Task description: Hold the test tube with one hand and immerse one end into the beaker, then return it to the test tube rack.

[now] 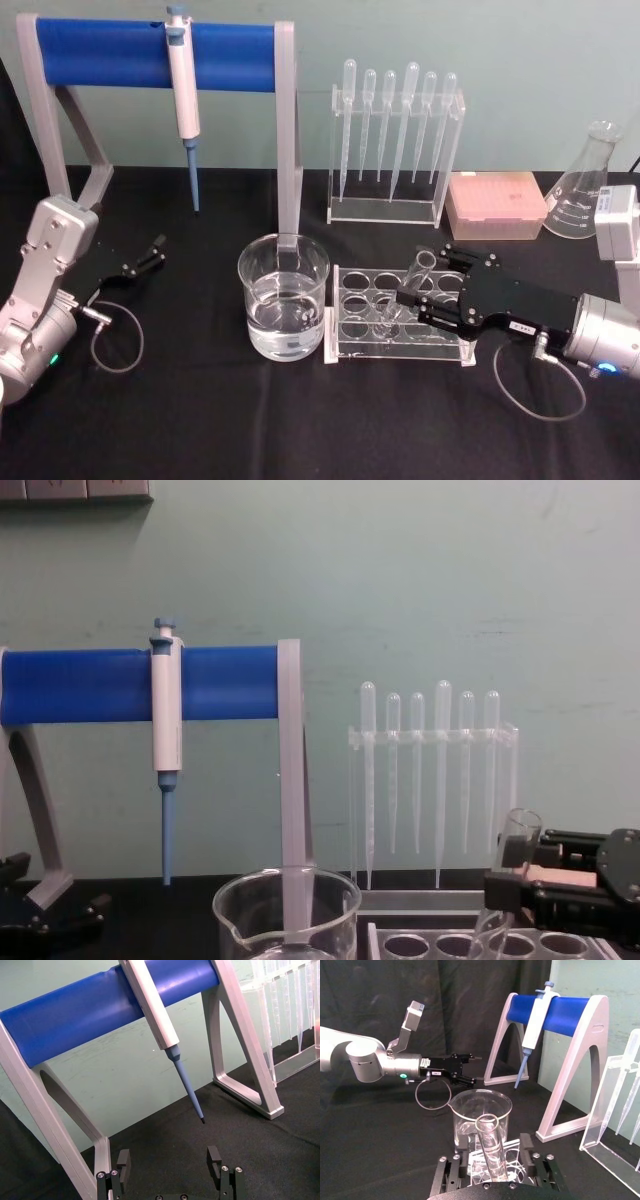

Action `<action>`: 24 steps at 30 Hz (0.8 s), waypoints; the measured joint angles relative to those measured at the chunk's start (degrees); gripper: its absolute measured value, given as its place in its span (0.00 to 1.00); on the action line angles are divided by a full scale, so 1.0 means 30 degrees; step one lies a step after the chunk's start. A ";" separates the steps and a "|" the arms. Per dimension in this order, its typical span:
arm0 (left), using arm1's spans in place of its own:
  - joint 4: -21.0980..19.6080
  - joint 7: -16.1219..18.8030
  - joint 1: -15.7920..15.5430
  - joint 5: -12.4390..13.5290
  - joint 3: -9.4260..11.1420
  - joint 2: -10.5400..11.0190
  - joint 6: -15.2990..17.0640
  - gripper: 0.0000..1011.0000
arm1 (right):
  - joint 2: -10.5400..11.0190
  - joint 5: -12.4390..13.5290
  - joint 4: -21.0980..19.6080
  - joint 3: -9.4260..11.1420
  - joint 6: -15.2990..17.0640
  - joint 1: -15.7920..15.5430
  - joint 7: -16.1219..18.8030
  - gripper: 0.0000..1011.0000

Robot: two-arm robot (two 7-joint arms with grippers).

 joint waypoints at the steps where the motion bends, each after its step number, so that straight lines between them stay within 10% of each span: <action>1: 0.0000 0.0001 0.0001 0.0000 -0.0001 -0.0001 0.0000 0.99 | 0.0001 0.0002 -0.0003 0.0002 -0.0001 -0.0003 0.0001 0.62; 13: 0.0000 0.0000 0.0001 0.0001 -0.0001 0.0000 0.0000 0.99 | 0.0023 0.0026 -0.0029 0.0034 -0.0001 -0.0026 -0.0006 0.24; 24: 0.0001 0.0000 0.0001 0.0001 0.0000 -0.0001 0.0000 0.99 | 0.0050 0.0032 -0.0051 0.0033 0.0005 -0.0041 -0.0019 0.23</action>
